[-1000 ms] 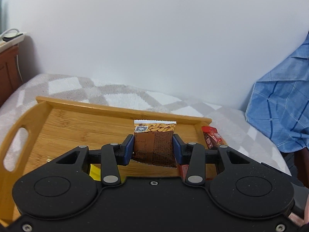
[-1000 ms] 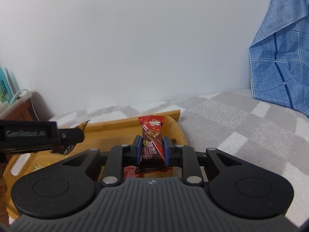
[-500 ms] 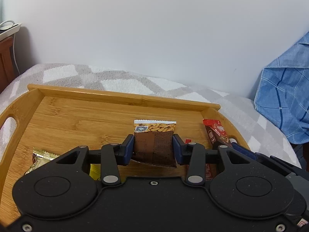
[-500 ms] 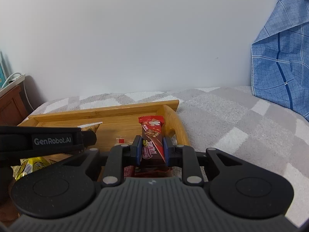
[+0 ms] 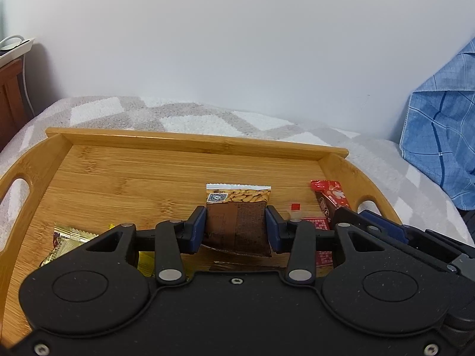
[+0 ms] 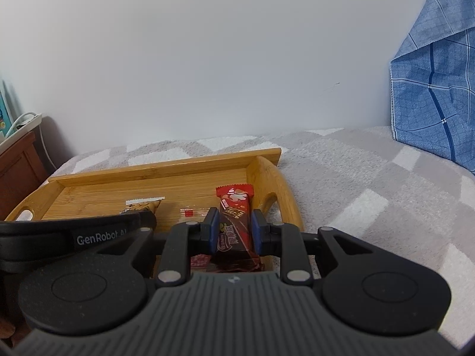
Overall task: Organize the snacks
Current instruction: 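Open the left tool over the tray while the right tool releases the red bar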
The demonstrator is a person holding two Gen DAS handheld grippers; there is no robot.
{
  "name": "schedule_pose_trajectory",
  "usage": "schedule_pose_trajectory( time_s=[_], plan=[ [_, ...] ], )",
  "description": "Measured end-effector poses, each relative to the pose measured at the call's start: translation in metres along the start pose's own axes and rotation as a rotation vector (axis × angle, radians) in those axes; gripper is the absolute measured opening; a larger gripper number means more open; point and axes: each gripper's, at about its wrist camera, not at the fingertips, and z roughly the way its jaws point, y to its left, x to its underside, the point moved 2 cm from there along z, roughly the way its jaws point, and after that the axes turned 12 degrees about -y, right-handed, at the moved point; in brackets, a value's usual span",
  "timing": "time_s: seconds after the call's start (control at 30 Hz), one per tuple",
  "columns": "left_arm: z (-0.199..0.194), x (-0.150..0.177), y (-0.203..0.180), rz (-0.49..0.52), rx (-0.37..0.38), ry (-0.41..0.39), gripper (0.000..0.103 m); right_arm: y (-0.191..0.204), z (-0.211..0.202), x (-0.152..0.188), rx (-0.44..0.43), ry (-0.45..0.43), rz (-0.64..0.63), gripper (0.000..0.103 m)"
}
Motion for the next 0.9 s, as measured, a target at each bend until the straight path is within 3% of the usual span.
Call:
schedule_pose_trajectory(
  time_s=[0.23,0.27,0.47,0.9],
  plan=[
    [-0.008,-0.005,0.003,0.005,0.005,-0.005,0.043,0.000,-0.006,-0.004,-0.014,-0.029,0.023,0.044],
    [-0.011,-0.006,0.003,0.006,0.005,-0.008,0.045,0.000,-0.008,-0.005,-0.013,-0.035,0.028,0.050],
    [-0.034,-0.013,0.011,0.017,-0.004,-0.035,0.061,-0.004,-0.023,-0.011,-0.021,-0.060,0.065,0.062],
    [-0.098,-0.011,0.027,0.025,0.001,-0.074,0.081,0.011,-0.083,-0.015,-0.056,-0.126,0.026,0.075]
  ],
)
